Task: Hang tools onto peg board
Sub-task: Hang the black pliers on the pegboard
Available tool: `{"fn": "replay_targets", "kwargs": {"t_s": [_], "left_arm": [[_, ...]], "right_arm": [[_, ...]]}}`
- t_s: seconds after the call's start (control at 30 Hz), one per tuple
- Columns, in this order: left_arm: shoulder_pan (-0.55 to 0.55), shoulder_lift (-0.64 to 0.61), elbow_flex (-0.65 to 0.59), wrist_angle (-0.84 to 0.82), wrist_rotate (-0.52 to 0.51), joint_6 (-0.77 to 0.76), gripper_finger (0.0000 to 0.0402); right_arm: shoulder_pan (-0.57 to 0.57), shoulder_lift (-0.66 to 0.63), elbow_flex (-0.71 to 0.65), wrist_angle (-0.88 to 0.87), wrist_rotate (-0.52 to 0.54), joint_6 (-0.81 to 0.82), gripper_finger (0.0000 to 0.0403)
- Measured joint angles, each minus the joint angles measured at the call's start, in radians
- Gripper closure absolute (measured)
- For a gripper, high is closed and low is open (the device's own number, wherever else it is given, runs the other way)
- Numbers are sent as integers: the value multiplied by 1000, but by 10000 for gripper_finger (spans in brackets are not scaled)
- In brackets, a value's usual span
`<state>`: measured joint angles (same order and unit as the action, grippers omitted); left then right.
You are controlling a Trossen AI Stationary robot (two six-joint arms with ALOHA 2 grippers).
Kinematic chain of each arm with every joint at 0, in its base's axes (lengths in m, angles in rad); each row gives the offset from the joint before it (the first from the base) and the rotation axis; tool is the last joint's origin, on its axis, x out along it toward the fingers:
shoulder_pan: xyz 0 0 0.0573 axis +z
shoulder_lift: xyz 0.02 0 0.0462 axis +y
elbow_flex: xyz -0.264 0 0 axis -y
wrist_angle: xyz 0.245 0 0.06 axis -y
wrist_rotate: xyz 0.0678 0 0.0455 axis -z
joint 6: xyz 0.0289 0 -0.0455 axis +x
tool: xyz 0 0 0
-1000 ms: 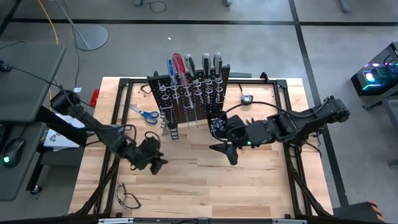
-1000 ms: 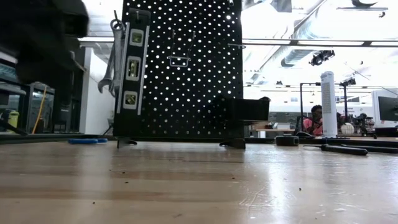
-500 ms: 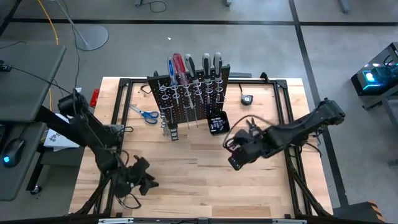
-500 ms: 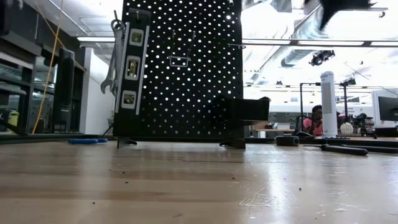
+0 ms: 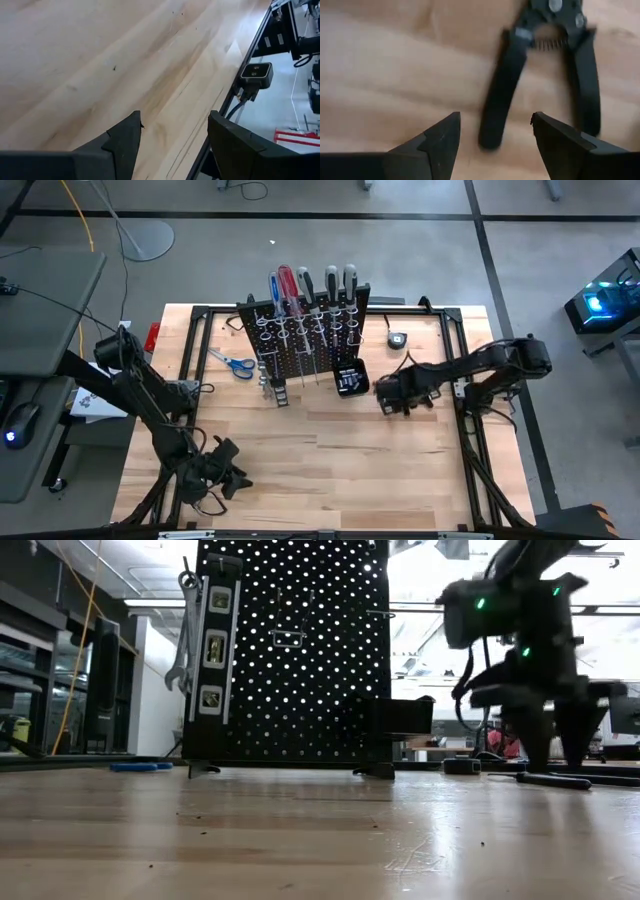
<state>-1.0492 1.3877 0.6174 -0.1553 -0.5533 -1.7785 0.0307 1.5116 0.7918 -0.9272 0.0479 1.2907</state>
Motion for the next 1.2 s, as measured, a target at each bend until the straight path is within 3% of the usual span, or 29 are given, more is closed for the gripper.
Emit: {"fn": "replay_targets", "kwargs": {"t_s": [0.37,0.47,0.6,0.83,0.93,1.03,1.2], "left_arm": [[23,-1,0,-3,1,-59,193],[40,-1,0,-2,-9,-104,193],[58,-1,0,13,-70,-186,193],[82,-6,-1,164,-253,-180,193],[92,-27,-1,184,-328,-125,193],[107,-59,-1,173,-368,-74,193],[138,-117,0,165,-376,49,193]], "right_arm": [[-147,41,-136,217,-31,-121,178],[-120,52,-136,212,3,-165,230],[-76,55,-139,199,74,-208,364],[36,53,-122,171,136,-266,366],[90,6,-85,154,91,-259,366],[130,-53,-55,138,56,-226,401],[203,-118,-5,115,72,-165,398]]}}
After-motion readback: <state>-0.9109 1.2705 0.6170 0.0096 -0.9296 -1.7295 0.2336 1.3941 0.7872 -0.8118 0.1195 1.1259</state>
